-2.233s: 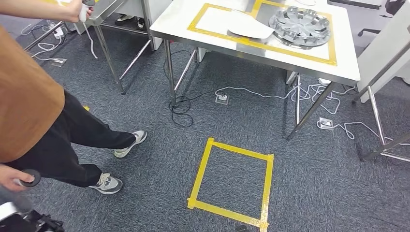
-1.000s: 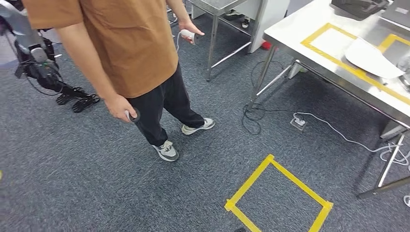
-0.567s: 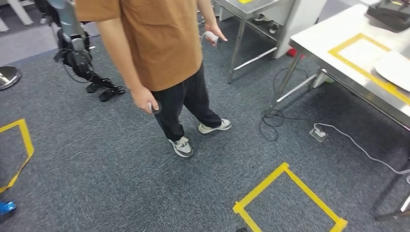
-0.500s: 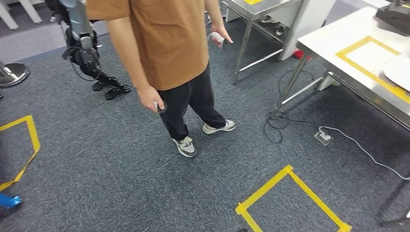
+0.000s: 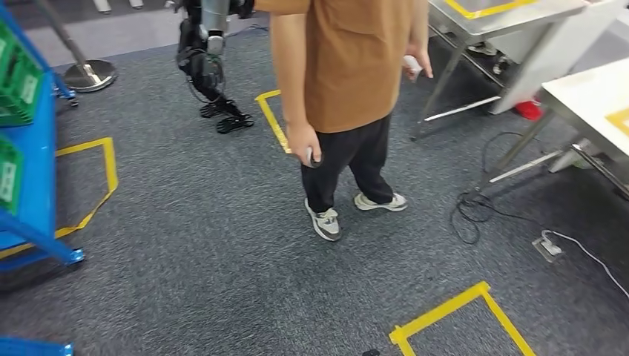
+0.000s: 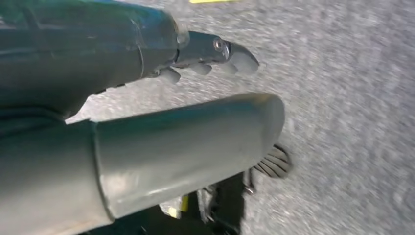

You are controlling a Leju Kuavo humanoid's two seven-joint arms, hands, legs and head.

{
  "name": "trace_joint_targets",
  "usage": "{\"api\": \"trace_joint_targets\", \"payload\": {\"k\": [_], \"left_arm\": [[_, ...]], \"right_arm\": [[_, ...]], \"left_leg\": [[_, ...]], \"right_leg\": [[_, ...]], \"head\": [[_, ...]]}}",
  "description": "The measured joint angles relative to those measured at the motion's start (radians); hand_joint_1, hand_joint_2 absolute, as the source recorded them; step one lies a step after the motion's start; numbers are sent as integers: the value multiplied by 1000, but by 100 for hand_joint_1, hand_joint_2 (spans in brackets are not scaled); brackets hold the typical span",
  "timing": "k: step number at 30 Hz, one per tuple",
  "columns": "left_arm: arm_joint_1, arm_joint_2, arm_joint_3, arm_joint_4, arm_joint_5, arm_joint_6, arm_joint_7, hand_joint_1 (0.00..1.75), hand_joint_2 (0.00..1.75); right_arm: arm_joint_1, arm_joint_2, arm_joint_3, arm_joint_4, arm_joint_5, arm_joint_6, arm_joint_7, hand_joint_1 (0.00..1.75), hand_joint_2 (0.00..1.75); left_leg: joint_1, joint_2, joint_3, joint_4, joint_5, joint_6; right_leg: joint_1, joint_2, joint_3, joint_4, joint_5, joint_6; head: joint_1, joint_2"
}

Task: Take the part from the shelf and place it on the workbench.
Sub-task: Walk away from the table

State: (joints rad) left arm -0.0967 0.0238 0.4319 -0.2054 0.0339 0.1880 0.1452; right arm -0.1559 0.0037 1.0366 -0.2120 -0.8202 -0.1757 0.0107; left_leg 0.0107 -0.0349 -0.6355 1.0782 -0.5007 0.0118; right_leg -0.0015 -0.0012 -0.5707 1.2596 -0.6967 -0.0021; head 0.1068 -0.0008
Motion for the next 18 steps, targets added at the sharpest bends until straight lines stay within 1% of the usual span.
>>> {"api": "trace_joint_targets", "payload": {"k": [1,2,3,4,5,6,7,8,9,10,11,12,13,14,15,16,17,18], "left_arm": [[0,-2,-6,2,-7,-1,13,0,0],[0,-4,-13,2,-12,-1,25,0,0],[0,-8,-20,4,-16,2,34,0,0],[-1,-12,-26,5,-18,7,41,0,0],[0,-16,-31,6,-19,12,46,0,0],[2,-18,-36,8,-20,17,50,0,0],[5,-20,-40,9,-20,21,52,0,0],[9,-21,-43,10,-19,24,54,0,0],[11,-22,-45,12,-18,29,57,0,0],[10,-22,-47,13,-15,37,59,0,0],[7,-20,-48,13,-10,45,62,0,0],[5,-19,-49,13,-5,55,64,0,0],[4,-18,-49,13,0,63,66,0,0],[5,-17,-50,14,4,69,68,0,0],[6,-16,-50,14,8,74,69,0,0],[6,-15,-50,15,10,77,70,0,0],[6,-15,-51,15,11,79,70,0,0],[6,-17,-51,16,12,80,70,0,0]], "right_arm": [[-1,0,1,0,3,0,2,0,175],[-2,0,2,0,5,0,3,0,175],[-2,-2,3,0,6,-1,4,0,175],[-3,-4,4,1,6,-1,5,0,175],[-4,-6,5,1,6,-2,6,0,175],[-6,-7,5,1,6,-2,6,0,175],[-9,-7,5,1,7,-2,6,0,131],[-13,-7,6,1,7,-2,7,0,87],[-15,-7,6,1,7,-3,7,0,44],[-16,-6,6,0,7,-3,7,0,0],[-15,-6,6,0,7,-4,7,0,0],[-11,-6,6,0,6,-6,5,0,0],[-8,-5,6,1,5,-7,4,0,0],[-5,-4,6,1,5,-8,2,0,0],[-4,-3,6,1,5,-8,1,0,0],[-4,-2,6,0,4,-9,1,0,0],[-5,-2,6,0,4,-10,1,0,0],[-6,-3,6,1,4,-11,1,0,0]], "left_leg": [[-3,-17,1,0,2,3],[-4,-33,2,-2,5,5],[-4,-49,2,-3,9,5],[-1,-62,-1,-6,15,3],[4,-75,-4,-10,21,-2],[8,-87,-7,-15,29,-9],[10,-97,-8,-22,36,-15],[6,-83,-12,-24,37,-18],[2,-54,-19,-15,27,-19],[-2,-20,-34,14,4,-21],[-3,17,-57,61,-30,-22],[0,31,-79,117,-64,-28],[5,34,-95,166,-87,-35],[9,34,-98,191,-94,-43],[15,35,-85,181,-84,-52],[20,38,-52,136,-61,-61],[24,43,-14,78,-44,-71],[27,48,17,30,-31,-78]], "right_leg": [[10,9,20,-49,40,-12],[19,27,45,-113,81,-26],[26,48,67,-171,113,-38],[31,64,81,-211,133,-46],[33,74,86,-229,140,-52],[35,71,86,-238,144,-56],[37,62,91,-258,153,-62],[36,50,103,-285,162,-64],[36,39,115,-317,173,-65],[33,27,124,-344,184,-62],[31,15,129,-357,190,-54],[31,6,126,-360,193,-49],[28,-6,123,-356,192,-44],[25,-15,119,-349,190,-39],[21,-21,114,-340,186,-33],[14,-25,109,-328,181,-25],[9,-27,102,-312,174,-14],[6,-28,94,-293,164,-2]], "head": [[-1,0],[-2,0],[-5,0],[-7,0],[-7,0],[-4,0],[1,0],[5,0],[3,0],[-2,0],[-8,0],[-13,0],[-16,0],[-17,0],[-19,0],[-20,0],[-22,0],[-27,0]]}}
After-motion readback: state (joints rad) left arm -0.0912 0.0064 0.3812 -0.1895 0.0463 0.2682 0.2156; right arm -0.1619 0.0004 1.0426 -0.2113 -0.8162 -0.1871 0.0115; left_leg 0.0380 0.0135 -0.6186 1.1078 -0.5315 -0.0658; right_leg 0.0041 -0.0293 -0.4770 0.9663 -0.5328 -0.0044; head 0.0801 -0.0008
